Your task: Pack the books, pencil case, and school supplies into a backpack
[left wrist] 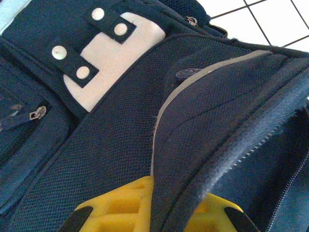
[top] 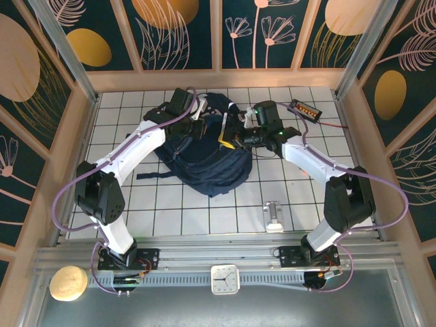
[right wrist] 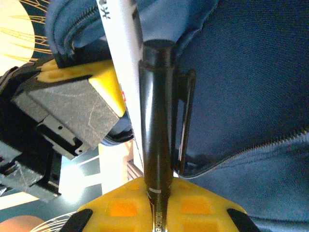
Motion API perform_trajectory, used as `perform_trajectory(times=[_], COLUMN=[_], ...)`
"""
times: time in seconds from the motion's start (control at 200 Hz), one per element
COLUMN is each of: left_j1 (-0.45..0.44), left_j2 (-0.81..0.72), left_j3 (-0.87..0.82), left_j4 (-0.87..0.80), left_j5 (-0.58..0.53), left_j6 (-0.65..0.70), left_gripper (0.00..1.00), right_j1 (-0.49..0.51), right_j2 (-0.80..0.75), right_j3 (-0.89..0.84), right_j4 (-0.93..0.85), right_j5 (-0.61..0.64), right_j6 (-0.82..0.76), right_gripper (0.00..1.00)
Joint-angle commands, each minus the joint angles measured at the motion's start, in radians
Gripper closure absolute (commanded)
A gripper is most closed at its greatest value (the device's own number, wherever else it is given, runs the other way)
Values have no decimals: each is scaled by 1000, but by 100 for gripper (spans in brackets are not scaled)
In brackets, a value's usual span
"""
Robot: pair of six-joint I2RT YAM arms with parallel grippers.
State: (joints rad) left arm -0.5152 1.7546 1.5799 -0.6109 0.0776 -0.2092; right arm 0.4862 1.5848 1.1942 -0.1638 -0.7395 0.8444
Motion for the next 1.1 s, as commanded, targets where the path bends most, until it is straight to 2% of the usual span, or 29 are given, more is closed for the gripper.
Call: perform_trajectory(times=[0.0, 0.275, 0.51, 0.611, 0.836, 1.031, 1.096], left_j1=[10, 10, 10, 10, 10, 10, 10], left_j2=[-49, -46, -52, -63, -79, -94, -104], left_j3=[50, 54, 34, 16, -6, -15, -28], left_j4=[-11, -17, -20, -18, -2, -4, -1], left_j5=[-21, -28, -51, -58, -42, -39, -43], left_j6=[-45, -22, -9, -1, 1, 5, 7], left_gripper=[100, 100, 100, 100, 100, 100, 100], right_j1=[4, -14, -121, -153, -181, -196, -197], right_j2=[-88, -220, -384, -414, -298, -132, -95], right_j3=[-46, -142, -349, -418, -486, -419, -389], right_j4=[-12, -152, -265, -363, -476, -463, -481], right_j5=[-22, 22, 72, 129, 348, 487, 520], right_j6=[11, -23, -58, -87, -123, -128, -133], right_gripper=[98, 98, 98, 98, 99, 99, 96])
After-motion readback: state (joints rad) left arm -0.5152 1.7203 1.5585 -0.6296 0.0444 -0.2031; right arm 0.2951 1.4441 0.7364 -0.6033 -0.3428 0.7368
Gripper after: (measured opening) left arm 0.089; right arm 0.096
